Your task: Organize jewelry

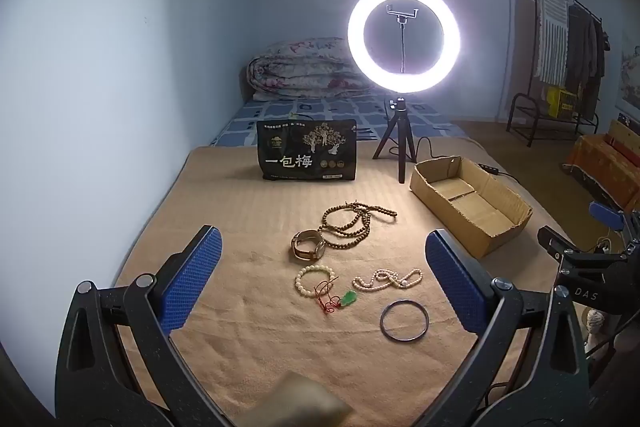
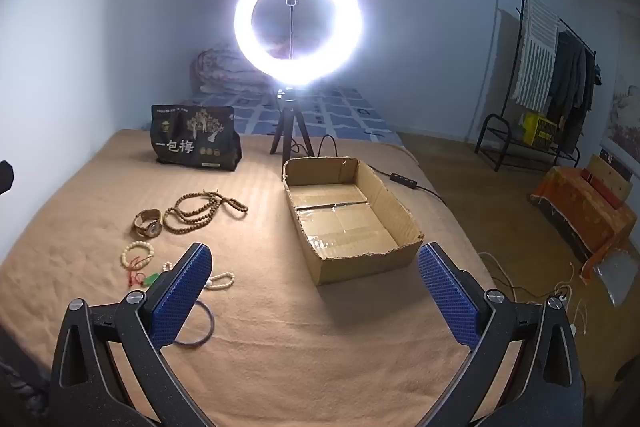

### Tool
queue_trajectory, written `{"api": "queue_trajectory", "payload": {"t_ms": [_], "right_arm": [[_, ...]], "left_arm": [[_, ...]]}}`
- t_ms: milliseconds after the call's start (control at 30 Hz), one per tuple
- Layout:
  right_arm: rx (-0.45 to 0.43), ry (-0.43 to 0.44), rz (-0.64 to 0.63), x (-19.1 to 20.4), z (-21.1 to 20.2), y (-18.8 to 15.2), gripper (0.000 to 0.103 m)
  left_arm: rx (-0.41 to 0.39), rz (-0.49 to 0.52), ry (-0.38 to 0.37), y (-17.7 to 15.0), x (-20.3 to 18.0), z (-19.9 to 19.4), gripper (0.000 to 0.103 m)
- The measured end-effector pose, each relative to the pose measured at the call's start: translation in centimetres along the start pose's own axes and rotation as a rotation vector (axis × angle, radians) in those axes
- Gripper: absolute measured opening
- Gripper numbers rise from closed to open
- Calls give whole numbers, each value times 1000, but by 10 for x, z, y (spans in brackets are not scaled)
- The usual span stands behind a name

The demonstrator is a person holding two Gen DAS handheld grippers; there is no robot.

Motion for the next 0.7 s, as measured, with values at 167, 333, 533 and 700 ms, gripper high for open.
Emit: {"api": "queue_trajectory", "payload": {"t_ms": [167,333,533,700], "right_arm": [[6,-4,-4,-1,-1,-1,102],[5,-5,-6,-1,-1,-1,102],[3,-3,-4,0,-1,-1,102],[3,-4,-4,0,-1,-1,102]], "left_arm": [[0,7,6,0,1,0,103],[5,3,6,3,4,1,103],[-5,14,2,2,0,-1,103],[-5,15,2,4,-1,-2,103]]}}
Point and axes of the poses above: each gripper's, at about its wrist camera, not at the fingertips, and z roughly the way its jaws point, x to its left, y to its top, the point moved 6 cm from there along z, roughly the way its jaws point, and after that the axes turned 2 degrees about y, right-handed, at the moved point
